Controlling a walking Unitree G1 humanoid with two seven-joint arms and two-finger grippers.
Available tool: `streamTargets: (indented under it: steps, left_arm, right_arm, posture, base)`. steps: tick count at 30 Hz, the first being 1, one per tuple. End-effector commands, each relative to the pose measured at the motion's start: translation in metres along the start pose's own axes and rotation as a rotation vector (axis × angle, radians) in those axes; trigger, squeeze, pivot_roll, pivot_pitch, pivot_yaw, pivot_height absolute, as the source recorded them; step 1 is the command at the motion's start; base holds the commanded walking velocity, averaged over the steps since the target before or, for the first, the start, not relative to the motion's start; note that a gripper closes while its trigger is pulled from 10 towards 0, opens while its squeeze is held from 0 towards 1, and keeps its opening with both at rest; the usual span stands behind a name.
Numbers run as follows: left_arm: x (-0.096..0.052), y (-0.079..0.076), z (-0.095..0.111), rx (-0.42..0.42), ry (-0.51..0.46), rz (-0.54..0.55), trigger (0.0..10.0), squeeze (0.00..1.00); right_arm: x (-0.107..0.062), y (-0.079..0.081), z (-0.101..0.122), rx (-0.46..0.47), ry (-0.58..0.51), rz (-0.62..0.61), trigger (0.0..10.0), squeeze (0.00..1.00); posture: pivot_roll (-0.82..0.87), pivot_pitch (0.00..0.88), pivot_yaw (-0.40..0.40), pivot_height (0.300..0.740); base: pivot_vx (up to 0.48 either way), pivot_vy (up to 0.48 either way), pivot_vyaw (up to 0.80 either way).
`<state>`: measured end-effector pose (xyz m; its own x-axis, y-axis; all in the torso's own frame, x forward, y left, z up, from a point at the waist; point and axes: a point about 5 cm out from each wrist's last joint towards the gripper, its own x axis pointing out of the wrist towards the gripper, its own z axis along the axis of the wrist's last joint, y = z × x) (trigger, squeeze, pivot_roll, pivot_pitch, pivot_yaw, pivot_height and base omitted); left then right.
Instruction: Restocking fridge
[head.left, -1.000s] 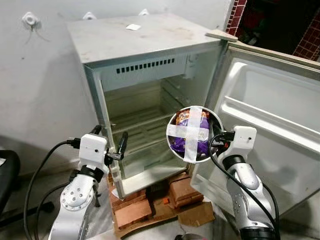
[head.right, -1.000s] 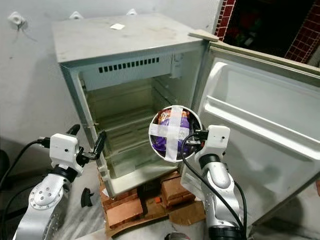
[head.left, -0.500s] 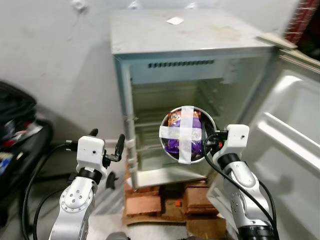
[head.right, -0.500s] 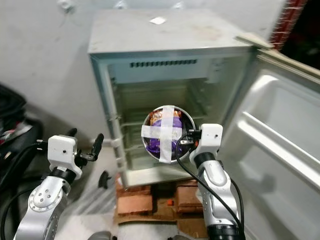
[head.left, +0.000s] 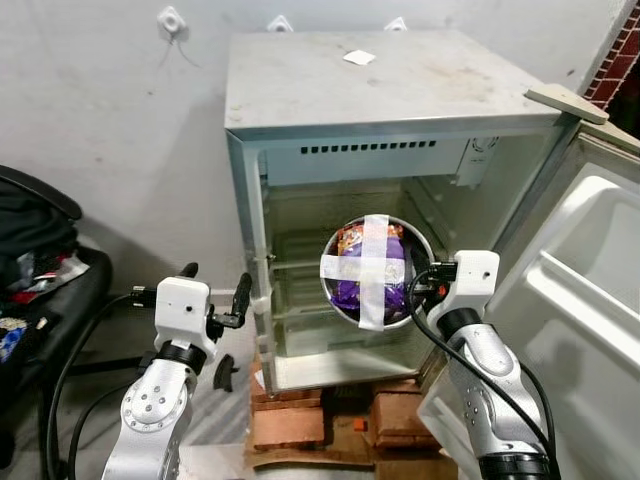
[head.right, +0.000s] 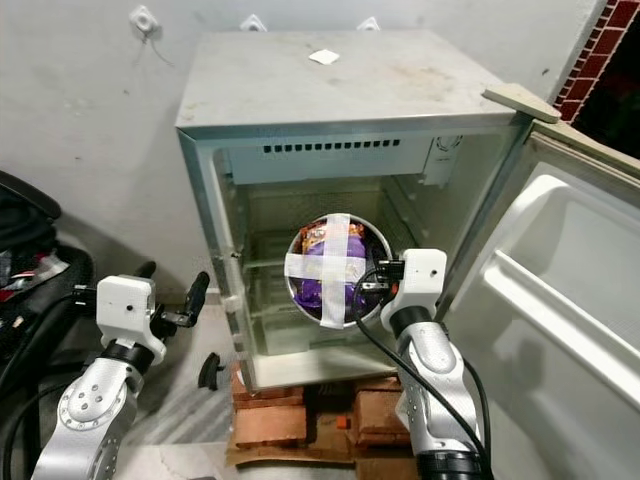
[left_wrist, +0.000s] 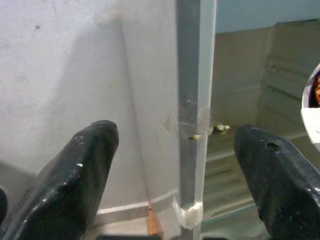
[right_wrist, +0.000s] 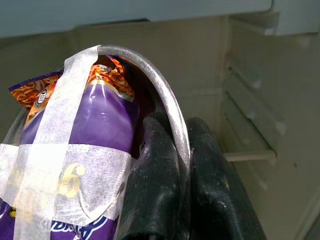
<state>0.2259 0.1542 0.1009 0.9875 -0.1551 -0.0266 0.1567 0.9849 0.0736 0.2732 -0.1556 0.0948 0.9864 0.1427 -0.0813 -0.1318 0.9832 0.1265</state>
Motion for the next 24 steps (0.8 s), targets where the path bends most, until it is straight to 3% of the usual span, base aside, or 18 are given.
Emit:
streamTargets:
  steps: [1, 13, 19, 24]
  left_arm:
    - [-0.001, -0.001, 0.002, -0.008, -0.001, 0.004, 10.0, 0.00]
    - [-0.020, 0.002, -0.006, -0.033, 0.062, 0.082, 10.0, 0.00]
    - [-0.030, 0.004, -0.005, -0.036, 0.080, 0.127, 10.0, 0.00]
    - [-0.044, 0.005, -0.004, -0.042, 0.111, 0.154, 10.0, 0.00]
  right_arm:
    - [0.002, 0.000, 0.010, 0.001, -0.036, 0.004, 10.0, 0.00]
    - [0.001, -0.003, 0.001, -0.001, 0.031, 0.031, 10.0, 0.00]
    - [0.002, 0.001, -0.011, 0.008, 0.129, 0.087, 10.0, 0.00]
    - [0.015, 0.002, -0.009, 0.038, 0.127, 0.090, 10.0, 0.00]
  posture:
    - [0.06, 0.000, -0.026, 0.740]
    - [0.07, 0.000, -0.039, 0.740]
    - [0.09, 0.000, -0.050, 0.740]
    - [0.13, 0.020, -0.056, 0.740]
  base:
    - [0.326, 0.000, 0.00]
    - [0.072, 0.000, 0.00]
    - [0.000, 0.000, 0.00]
    - [0.000, 0.000, 0.00]
